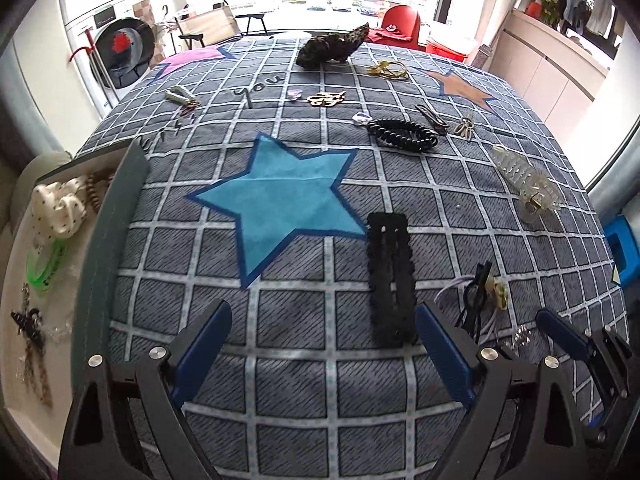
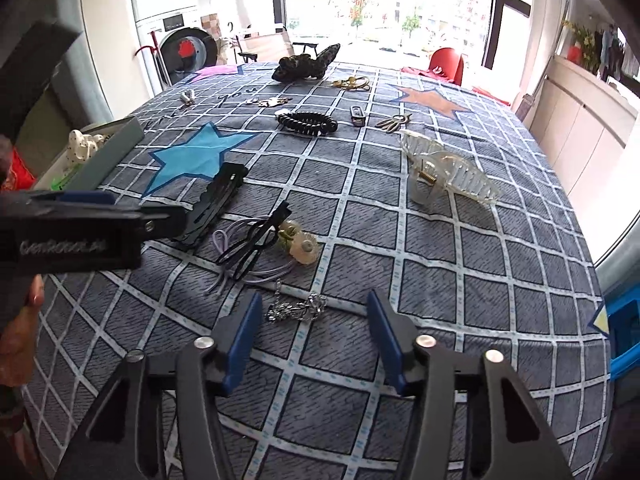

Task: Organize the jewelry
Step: 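Move both tools back over the jewelry on the bed, then grasp the black scalloped hair clip with the left tool while the right tool grasps the silver chain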

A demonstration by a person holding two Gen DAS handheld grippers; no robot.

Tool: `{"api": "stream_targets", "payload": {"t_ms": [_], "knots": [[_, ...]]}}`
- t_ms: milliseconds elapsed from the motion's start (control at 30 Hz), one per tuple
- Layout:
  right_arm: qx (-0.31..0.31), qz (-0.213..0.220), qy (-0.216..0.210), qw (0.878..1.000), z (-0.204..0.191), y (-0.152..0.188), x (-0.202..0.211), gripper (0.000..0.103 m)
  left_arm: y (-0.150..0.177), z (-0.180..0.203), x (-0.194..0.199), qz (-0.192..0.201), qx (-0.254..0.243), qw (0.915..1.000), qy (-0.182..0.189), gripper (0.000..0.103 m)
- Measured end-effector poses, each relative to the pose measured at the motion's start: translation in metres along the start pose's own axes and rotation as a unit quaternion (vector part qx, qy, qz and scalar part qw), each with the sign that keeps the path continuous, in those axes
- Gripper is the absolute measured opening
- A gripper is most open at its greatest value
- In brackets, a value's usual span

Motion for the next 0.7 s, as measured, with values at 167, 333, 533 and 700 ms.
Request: {"api": "stream_targets", "payload": {"t_ms": [167, 333, 533, 700], "knots": [[-0.010, 0.003, -0.002, 1.000, 0.005, 0.000, 0.000, 0.036, -0.009, 0.013, -0.015, -0.016, -0.004, 0.9999, 0.005, 0.086], [-0.006, 0.004, -0.006, 1.000, 0.006, 0.000, 0.001, 0.035, -0.012, 0.025, -0.022, -0.018, -0.019, 0.9996, -0.003, 0.086], [-0.009, 0.005, -0.013, 1.000, 0.008, 0.000, 0.001, 0.035, -0.013, 0.034, -0.023, -0.020, -0.029, 0.9994, -0.006, 0.079], [-0.019, 0.003, -0.022, 1.000, 0.011, 0.002, 0.004, 0.035, -0.011, 0.044, -0.018, -0.024, -0.046, 0.9987, 0.004, 0.054]]}}
Point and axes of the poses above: each gripper's, at about its wrist camera, not at the fingertips, and x roughly against the way its jaws point, z to its right, y to its underside, the point moved 1 cm from there along -x, roughly the way its jaws point, and after that the axes turned 7 degrees about x, right-handed, at the moved point
